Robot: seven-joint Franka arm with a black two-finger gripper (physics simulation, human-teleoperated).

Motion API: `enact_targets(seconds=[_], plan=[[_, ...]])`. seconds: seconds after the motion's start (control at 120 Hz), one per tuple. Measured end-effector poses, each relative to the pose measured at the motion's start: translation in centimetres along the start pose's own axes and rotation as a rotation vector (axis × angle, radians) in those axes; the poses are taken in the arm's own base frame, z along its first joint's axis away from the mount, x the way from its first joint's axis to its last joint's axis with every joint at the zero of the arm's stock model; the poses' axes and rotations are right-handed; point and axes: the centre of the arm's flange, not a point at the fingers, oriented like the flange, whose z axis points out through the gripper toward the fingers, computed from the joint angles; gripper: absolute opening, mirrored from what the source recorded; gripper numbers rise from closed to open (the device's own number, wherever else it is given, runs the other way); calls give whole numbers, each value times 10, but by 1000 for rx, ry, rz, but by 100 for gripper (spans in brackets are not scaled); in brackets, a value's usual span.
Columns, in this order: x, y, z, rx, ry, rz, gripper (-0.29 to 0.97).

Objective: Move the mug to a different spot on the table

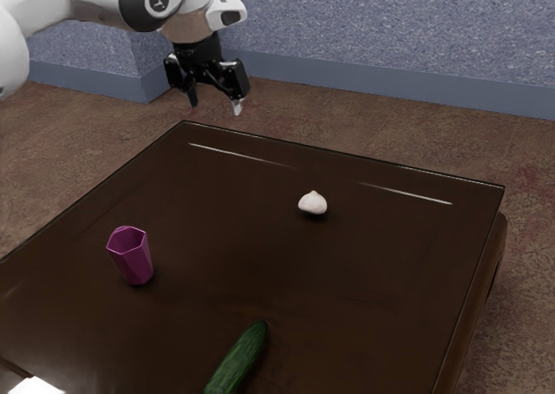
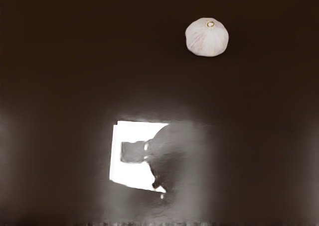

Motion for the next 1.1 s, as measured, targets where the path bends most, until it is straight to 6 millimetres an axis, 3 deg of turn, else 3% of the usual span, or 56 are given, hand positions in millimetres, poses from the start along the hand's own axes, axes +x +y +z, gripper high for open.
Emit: enact_targets(seconds=[0.158, 0.208, 0.308, 0.408, 0.575, 0.675, 0.742, 0.875, 1.1], plan=[[-1, -1, 0, 14, 12, 0, 68], [-10, -10, 4, 22, -1, -16, 68], [-28, -54, 10, 87, -27, -89, 68], [-30, -101, 23, 139, -42, -197, 68], [-47, -187, 74, 123, -107, -424, 68], [-63, -224, 104, 61, -136, -559, 68], [-67, -228, 123, 37, -146, -606, 68], [-72, -204, 178, 9, -196, -641, 68], [-93, -228, 226, -14, -232, -789, 68]])
